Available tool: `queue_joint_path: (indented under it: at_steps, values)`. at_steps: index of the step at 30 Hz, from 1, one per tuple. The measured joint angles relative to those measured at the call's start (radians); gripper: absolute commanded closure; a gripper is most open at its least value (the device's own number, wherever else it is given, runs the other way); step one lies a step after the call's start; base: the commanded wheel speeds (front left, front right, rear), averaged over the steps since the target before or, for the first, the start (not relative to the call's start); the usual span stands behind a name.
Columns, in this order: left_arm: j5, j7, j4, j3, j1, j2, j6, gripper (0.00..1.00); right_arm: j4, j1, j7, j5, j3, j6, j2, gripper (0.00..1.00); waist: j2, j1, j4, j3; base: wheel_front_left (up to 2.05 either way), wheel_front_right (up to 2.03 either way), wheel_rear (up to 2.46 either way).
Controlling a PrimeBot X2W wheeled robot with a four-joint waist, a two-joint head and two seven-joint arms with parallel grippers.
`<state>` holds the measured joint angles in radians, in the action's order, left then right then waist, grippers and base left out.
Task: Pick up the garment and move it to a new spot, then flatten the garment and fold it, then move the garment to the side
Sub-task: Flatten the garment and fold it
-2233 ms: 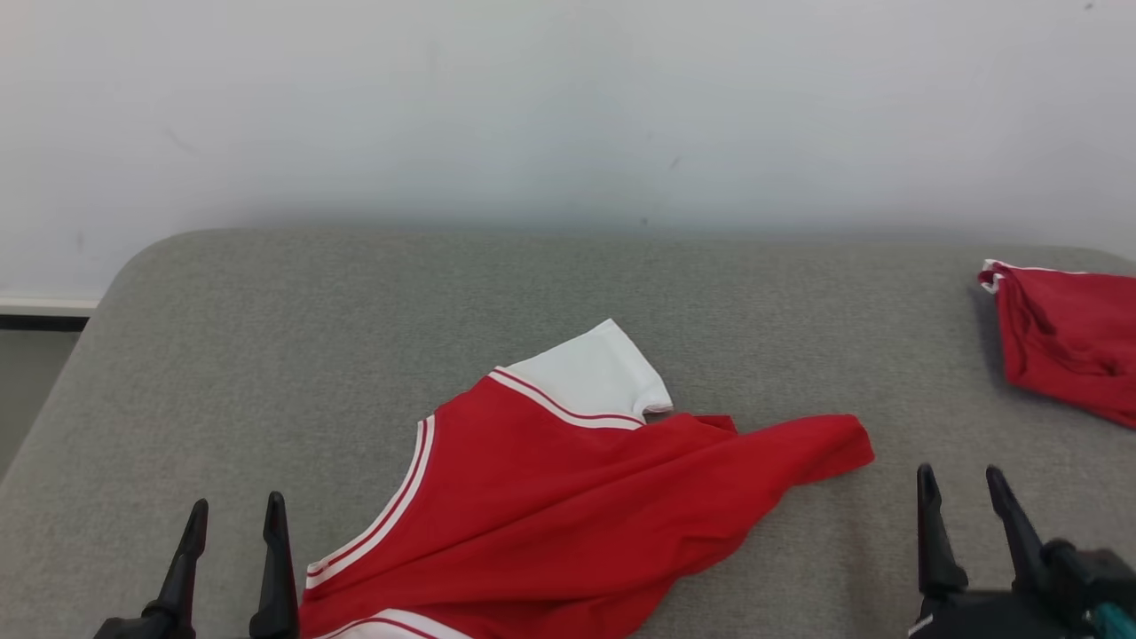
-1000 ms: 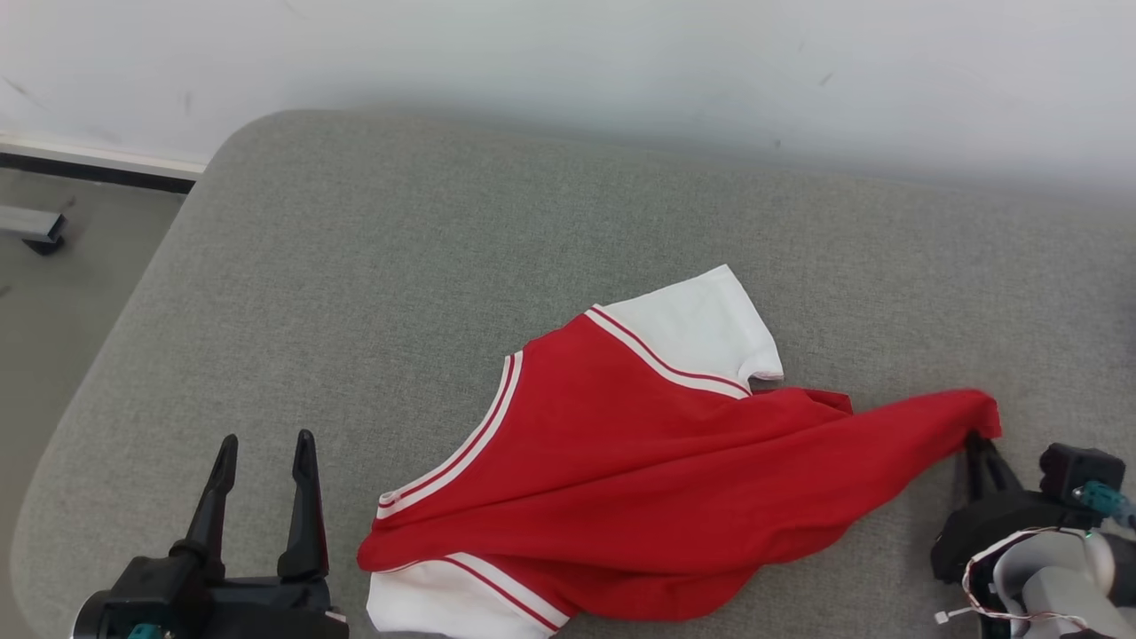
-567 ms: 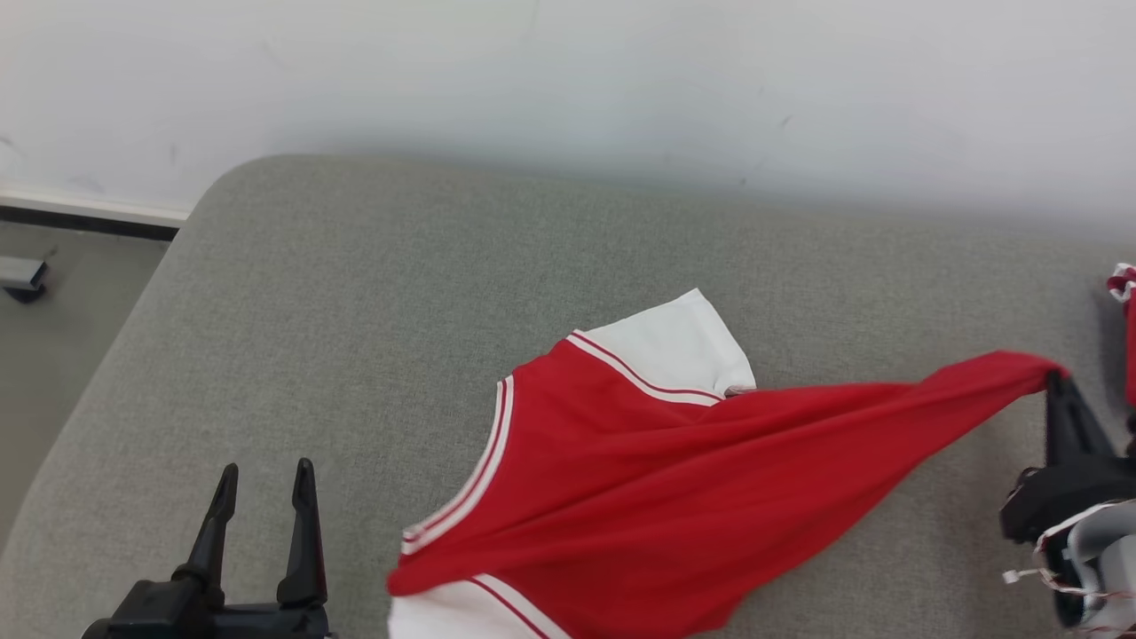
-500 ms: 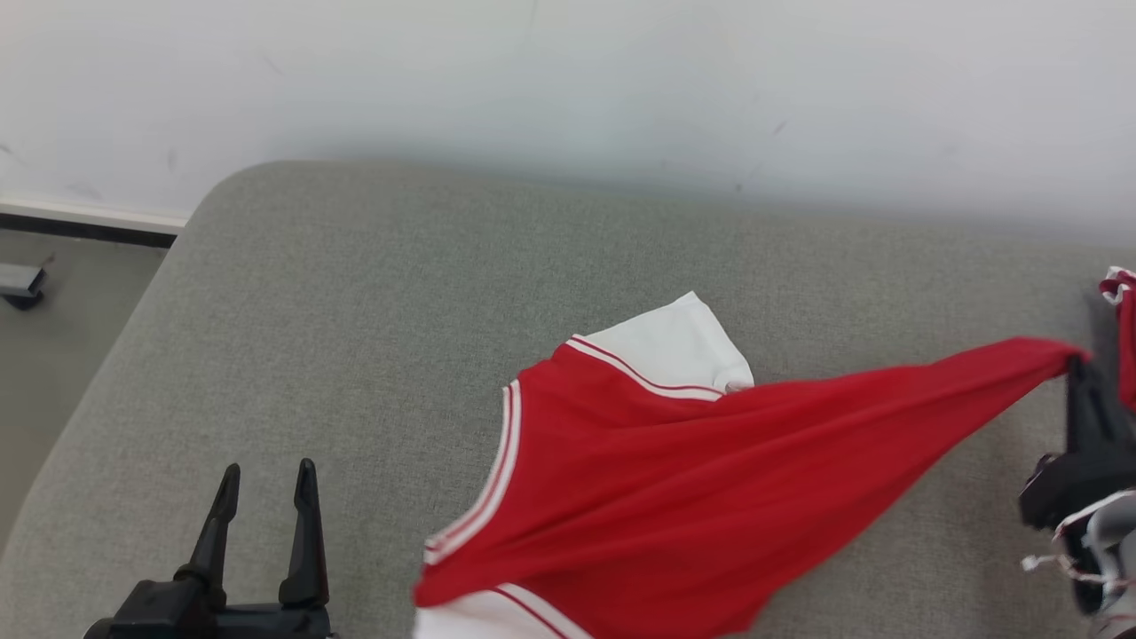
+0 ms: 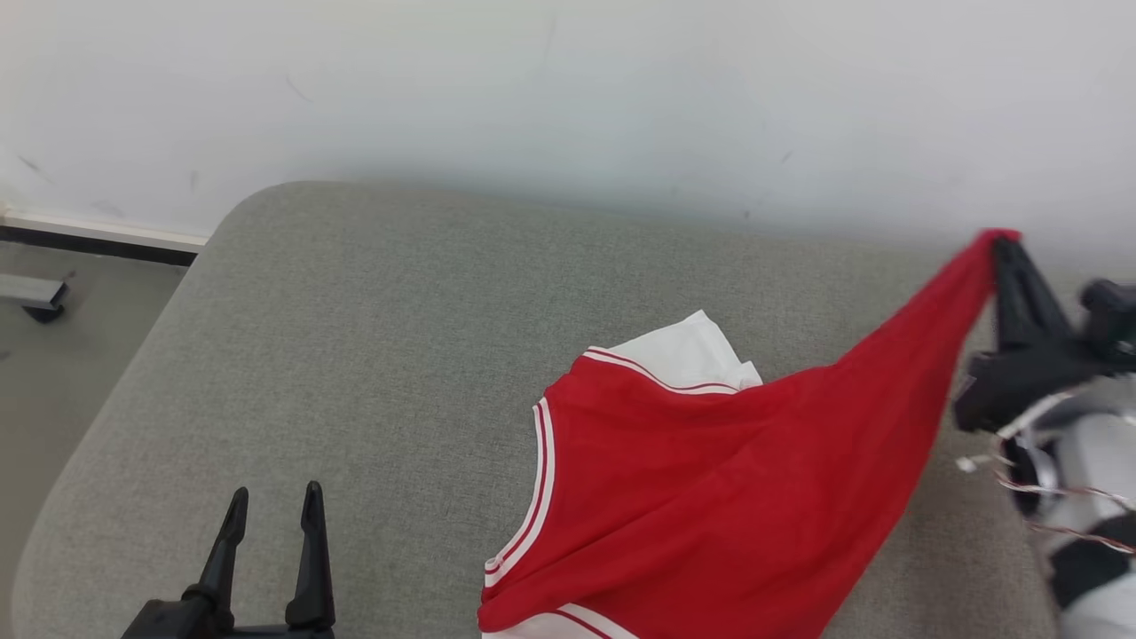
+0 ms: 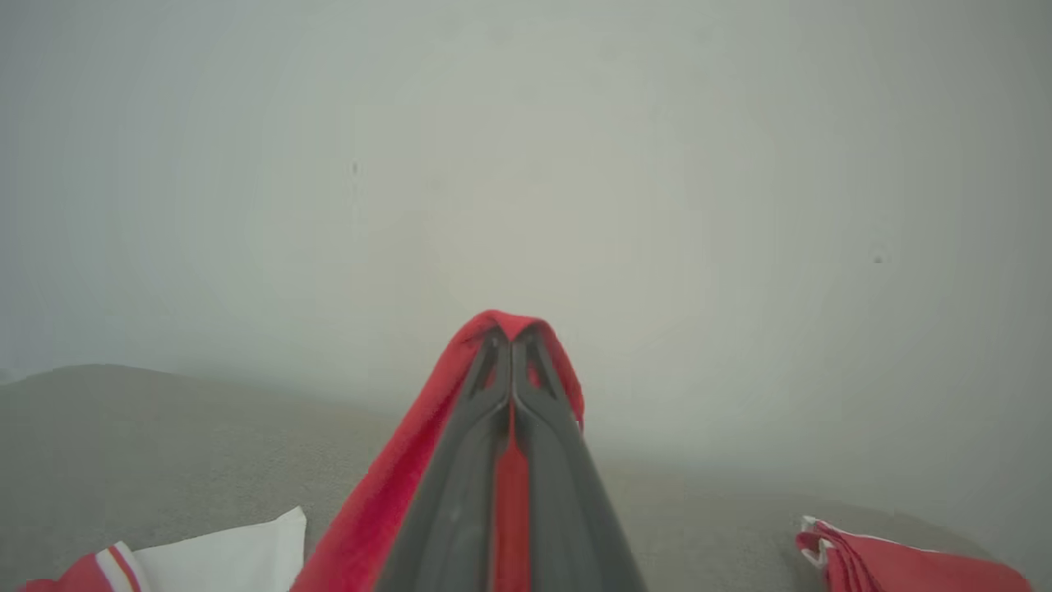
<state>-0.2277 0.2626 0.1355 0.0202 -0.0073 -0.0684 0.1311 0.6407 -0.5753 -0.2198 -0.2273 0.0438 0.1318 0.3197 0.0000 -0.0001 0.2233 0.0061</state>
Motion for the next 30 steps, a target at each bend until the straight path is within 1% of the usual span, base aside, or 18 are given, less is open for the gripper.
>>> queue_joint_path:
  at_steps: [2, 3, 4, 10, 11, 15, 20, 21, 22, 23, 26, 30]
  values:
    - [0.000, 0.000, 0.000, -0.003, 0.000, 0.000, 0.000, 0.00, -0.003, -0.038, 0.001, 0.000, 0.040, 0.000, -0.039, 1.00, 0.0000, 0.0000, 0.005, 0.002, 0.00, 0.00, 0.00]
    - [0.000, 0.000, 0.000, -0.003, 0.000, 0.000, 0.000, 0.00, -0.003, -0.038, 0.001, 0.000, 0.040, 0.000, -0.039, 1.00, 0.0000, 0.0000, 0.005, 0.002, 0.00, 0.00, 0.00]
    - [-0.003, 0.000, 0.003, -0.008, -0.002, 0.000, 0.000, 0.00, 0.002, -0.079, 0.002, 0.000, 0.086, 0.000, -0.081, 1.00, 0.0000, 0.0000, 0.012, 0.005, 0.00, 0.00, 0.00]
    - [-0.003, 0.000, 0.003, -0.024, -0.023, 0.002, 0.000, 0.00, 0.084, -0.177, 0.000, -0.004, 0.216, 0.000, -0.195, 1.00, 0.0000, 0.0001, 0.041, 0.019, 0.00, 0.00, 0.00]
    - [-0.003, 0.000, 0.003, -0.024, -0.023, 0.002, 0.000, 0.00, 0.084, -0.177, 0.000, -0.004, 0.216, 0.000, -0.195, 1.00, 0.0000, 0.0001, 0.041, 0.019, 0.00, 0.00, 0.00]
    - [-0.006, 0.000, 0.003, -0.030, -0.036, 0.004, 0.000, 0.00, 0.170, -0.201, -0.010, -0.017, 0.290, 0.000, -0.240, 1.00, 0.0000, 0.0001, 0.059, 0.037, 0.00, 0.00, 0.00]
    - [-0.009, 0.000, 0.006, -0.033, -0.050, 0.008, 0.000, 0.00, 0.264, -0.208, -0.027, -0.056, 0.384, 0.000, -0.266, 1.00, 0.0000, 0.0001, 0.074, 0.067, 0.00, 0.00, 0.00]
    - [-0.010, 0.000, 0.007, -0.033, -0.055, 0.008, 0.000, 0.00, 0.282, -0.208, -0.027, -0.070, 0.402, 0.000, -0.267, 0.87, 0.0000, 0.0001, 0.077, 0.073, 0.00, 0.00, 0.00]
    - [-0.011, 0.000, 0.008, -0.033, -0.057, 0.008, 0.000, 0.00, 0.297, -0.208, -0.027, -0.079, 0.424, 0.000, -0.267, 0.51, 0.0000, 0.0002, 0.079, 0.079, 0.00, 0.00, 0.00]
    - [-0.012, 0.000, 0.012, -0.034, -0.059, 0.008, 0.000, 0.00, 0.305, -0.208, -0.028, -0.095, 0.450, 0.000, -0.267, 0.00, 0.0000, 0.0003, 0.081, 0.083, 0.00, 0.00, 0.00]
    - [-0.011, 0.000, 0.016, -0.033, -0.065, 0.011, 0.000, 0.00, 0.316, -0.210, -0.034, -0.137, 0.500, 0.000, -0.269, 0.00, 0.0001, 0.0002, 0.083, 0.092, 0.00, 0.00, 0.00]
    - [-0.008, 0.000, 0.016, -0.021, -0.066, 0.011, 0.000, 0.00, 0.339, -0.241, -0.040, -0.140, 0.488, 0.000, -0.269, 0.00, 0.0001, 0.0003, 0.068, 0.089, 0.00, 0.00, 0.00]
